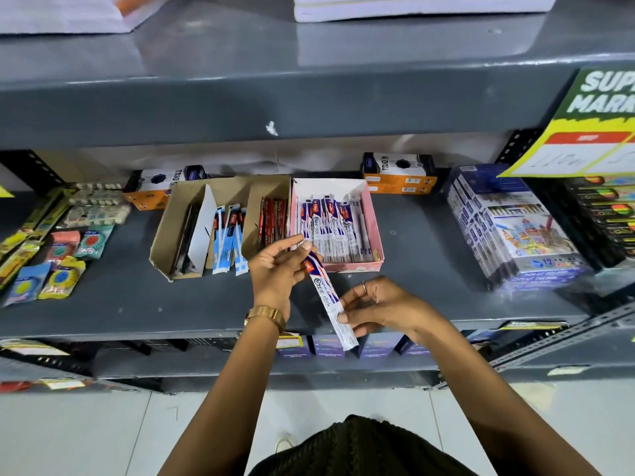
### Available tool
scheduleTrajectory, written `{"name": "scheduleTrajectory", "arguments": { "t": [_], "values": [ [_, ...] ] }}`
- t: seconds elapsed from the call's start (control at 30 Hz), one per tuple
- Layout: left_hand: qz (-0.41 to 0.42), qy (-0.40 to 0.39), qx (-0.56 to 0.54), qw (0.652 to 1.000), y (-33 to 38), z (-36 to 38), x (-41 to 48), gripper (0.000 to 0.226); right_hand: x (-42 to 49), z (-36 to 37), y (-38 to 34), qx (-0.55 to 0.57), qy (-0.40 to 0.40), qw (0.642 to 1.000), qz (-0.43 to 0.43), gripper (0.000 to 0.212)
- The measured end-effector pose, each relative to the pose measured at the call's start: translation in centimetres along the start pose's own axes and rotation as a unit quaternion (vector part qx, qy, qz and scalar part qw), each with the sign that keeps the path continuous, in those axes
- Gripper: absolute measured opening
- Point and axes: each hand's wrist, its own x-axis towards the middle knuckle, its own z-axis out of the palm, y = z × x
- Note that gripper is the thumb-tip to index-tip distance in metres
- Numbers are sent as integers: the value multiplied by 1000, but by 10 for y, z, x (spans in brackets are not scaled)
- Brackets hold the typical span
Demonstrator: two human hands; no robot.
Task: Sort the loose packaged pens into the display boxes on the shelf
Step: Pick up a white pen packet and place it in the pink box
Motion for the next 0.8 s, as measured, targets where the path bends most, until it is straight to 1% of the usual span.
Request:
{"name": "scheduleTrajectory", "arguments": {
  "t": [0.07,0.13,0.2,0.3,0.43,0.53,0.6,0.63,0.67,0.7,0.73,0.8],
  "values": [
    [7,0,-4,1000,1,-2,3,26,-1,-4,-4,-5,2,1000,3,12],
    [15,3,-14,1000,3,-4,5,25,-2,-9,-11,-5,20,1000,-2,13],
    [20,-3,-24,1000,5,-7,7,24,-1,-17,-21,0,52,999,-13,15],
    [31,-43,-12,998,7,-18,10,28,7,-29,-40,2,113,993,-36,22],
    [81,-76,48,993,1,-34,9,31,33,-33,-62,-2,198,978,-64,31],
    [138,-97,137,976,-17,-48,0,27,61,-31,-74,-36,247,967,-50,27],
    [173,-105,225,953,-28,-58,-5,22,81,-27,-78,-59,277,959,-22,29],
    [197,-95,275,936,-33,-63,-6,22,88,-24,-78,-75,290,954,-8,31],
    [232,-75,331,912,-36,-68,-6,26,95,-18,-76,-97,302,948,-3,30],
    [272,-56,388,879,-38,-72,-6,30,101,-14,-74,-121,313,942,-5,30],
    [306,-49,437,845,-37,-75,-6,30,106,-11,-70,-142,323,936,-11,28],
    [335,-59,507,792,-38,-83,-4,24,112,-2,-64,-176,344,922,-15,19]
  ]
}}
